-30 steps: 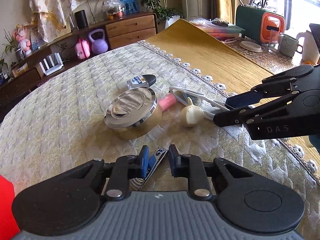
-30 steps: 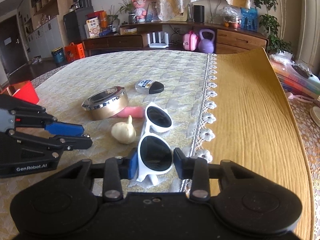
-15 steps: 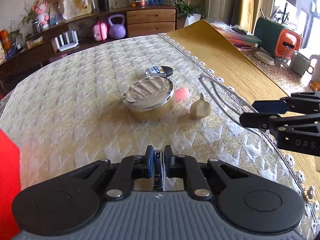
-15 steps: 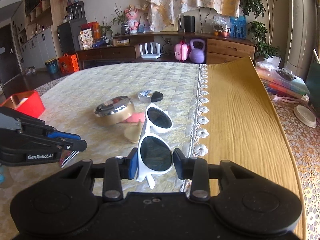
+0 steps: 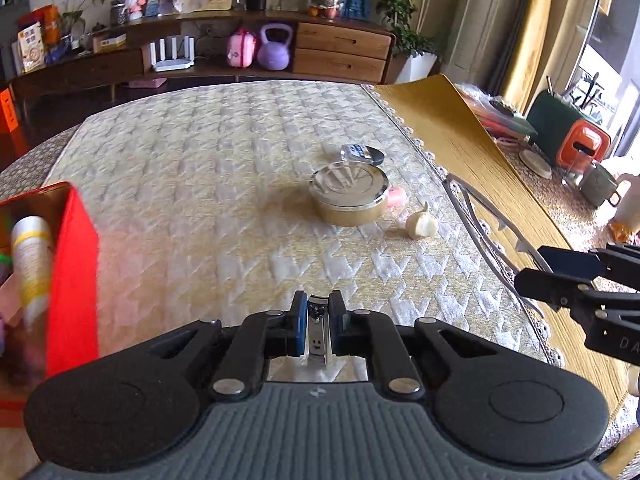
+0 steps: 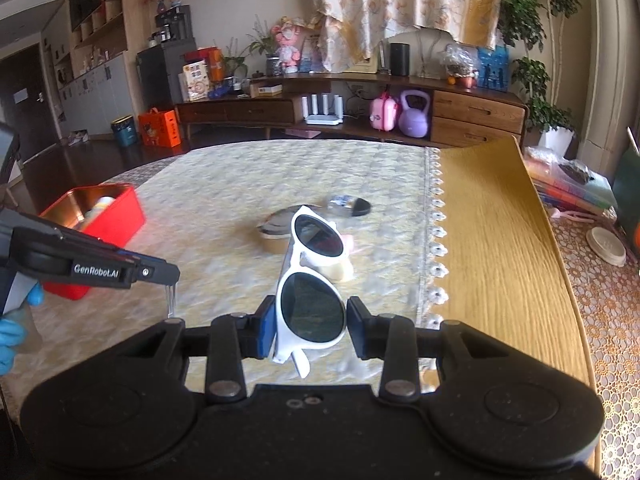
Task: Organize rigid objects
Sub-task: 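Carry nail clipper and white sunglasses over to the red tin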
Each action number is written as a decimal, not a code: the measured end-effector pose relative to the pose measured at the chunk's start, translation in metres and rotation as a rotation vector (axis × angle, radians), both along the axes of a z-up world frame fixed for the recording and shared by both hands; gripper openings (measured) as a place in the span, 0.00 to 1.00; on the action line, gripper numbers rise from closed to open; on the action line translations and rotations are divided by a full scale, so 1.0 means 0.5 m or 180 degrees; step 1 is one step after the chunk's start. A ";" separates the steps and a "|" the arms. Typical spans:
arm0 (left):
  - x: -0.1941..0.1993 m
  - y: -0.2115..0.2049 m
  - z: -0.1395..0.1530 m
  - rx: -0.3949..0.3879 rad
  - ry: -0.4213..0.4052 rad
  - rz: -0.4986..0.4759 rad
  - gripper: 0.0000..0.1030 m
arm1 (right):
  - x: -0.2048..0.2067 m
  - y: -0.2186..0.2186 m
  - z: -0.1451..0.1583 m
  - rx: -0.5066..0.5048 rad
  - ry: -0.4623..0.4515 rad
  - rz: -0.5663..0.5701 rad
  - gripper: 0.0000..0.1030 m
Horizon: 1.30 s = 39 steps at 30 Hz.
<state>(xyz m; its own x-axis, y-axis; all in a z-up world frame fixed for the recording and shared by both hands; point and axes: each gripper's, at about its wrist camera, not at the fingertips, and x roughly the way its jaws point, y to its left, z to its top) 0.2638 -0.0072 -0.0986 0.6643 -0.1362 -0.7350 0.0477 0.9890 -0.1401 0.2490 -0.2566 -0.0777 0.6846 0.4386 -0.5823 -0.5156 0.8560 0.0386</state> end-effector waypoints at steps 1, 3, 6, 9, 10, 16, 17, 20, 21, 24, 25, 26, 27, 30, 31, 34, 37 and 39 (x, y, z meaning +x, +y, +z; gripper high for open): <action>-0.008 0.008 0.006 -0.0014 -0.0002 0.0021 0.11 | -0.007 0.007 0.005 -0.0003 -0.0004 0.0027 0.35; -0.023 0.025 0.018 -0.0051 0.0002 0.0070 0.11 | -0.023 0.024 0.016 -0.0015 -0.0026 0.0078 0.35; -0.045 0.053 0.039 -0.0111 -0.0007 0.0152 0.11 | -0.042 0.051 0.035 -0.0025 -0.0048 0.0157 0.35; -0.065 0.086 0.058 -0.0196 0.0001 0.0234 0.11 | -0.060 0.083 0.053 -0.0032 -0.0075 0.0245 0.35; -0.072 0.096 0.065 -0.0202 -0.0012 0.0255 0.11 | -0.065 0.095 0.059 -0.0035 -0.0083 0.0270 0.35; -0.107 0.155 0.123 -0.0186 -0.0203 0.0361 0.11 | -0.092 0.167 0.087 -0.0055 -0.0159 0.0434 0.35; -0.112 0.165 0.132 -0.0168 -0.0240 0.0375 0.11 | -0.097 0.181 0.091 -0.0070 -0.0182 0.0463 0.35; -0.119 0.191 0.147 -0.0136 -0.0274 0.0421 0.10 | -0.101 0.207 0.097 -0.0086 -0.0216 0.0506 0.35; -0.118 0.198 0.142 -0.0139 -0.0235 0.0414 0.10 | -0.101 0.212 0.096 -0.0091 -0.0219 0.0497 0.35; -0.120 0.209 0.113 -0.0219 -0.0111 0.0404 0.11 | -0.102 0.214 0.090 -0.0078 -0.0182 0.0481 0.35; -0.119 0.206 0.101 -0.0226 -0.0080 0.0383 0.11 | -0.107 0.213 0.084 -0.0084 -0.0173 0.0479 0.35; -0.119 0.202 0.092 -0.0217 -0.0055 0.0377 0.11 | -0.106 0.210 0.079 -0.0092 -0.0159 0.0476 0.35; -0.119 0.197 0.082 -0.0193 -0.0029 0.0366 0.11 | -0.106 0.207 0.074 -0.0098 -0.0142 0.0477 0.35; -0.116 0.173 0.062 -0.0023 -0.0011 0.0342 0.11 | -0.102 0.195 0.062 -0.0092 -0.0086 0.0463 0.35; -0.115 0.162 0.054 0.0017 0.0001 0.0327 0.11 | -0.100 0.190 0.059 -0.0084 -0.0072 0.0462 0.35; -0.111 0.134 0.023 0.0013 0.0125 0.0399 0.11 | -0.099 0.179 0.050 -0.0065 -0.0055 0.0472 0.35; -0.107 0.104 -0.005 0.0041 0.0212 0.0509 0.12 | -0.095 0.162 0.042 -0.0029 -0.0028 0.0470 0.35; -0.101 0.087 -0.016 0.0112 0.0234 0.0584 0.14 | -0.095 0.149 0.037 0.0004 -0.0008 0.0465 0.35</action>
<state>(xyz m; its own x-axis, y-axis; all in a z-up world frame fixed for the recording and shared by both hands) 0.2130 0.0362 -0.1067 0.6201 0.0090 -0.7845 -0.1429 0.9845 -0.1017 0.2016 -0.1819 -0.0593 0.6149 0.5344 -0.5799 -0.6348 0.7718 0.0382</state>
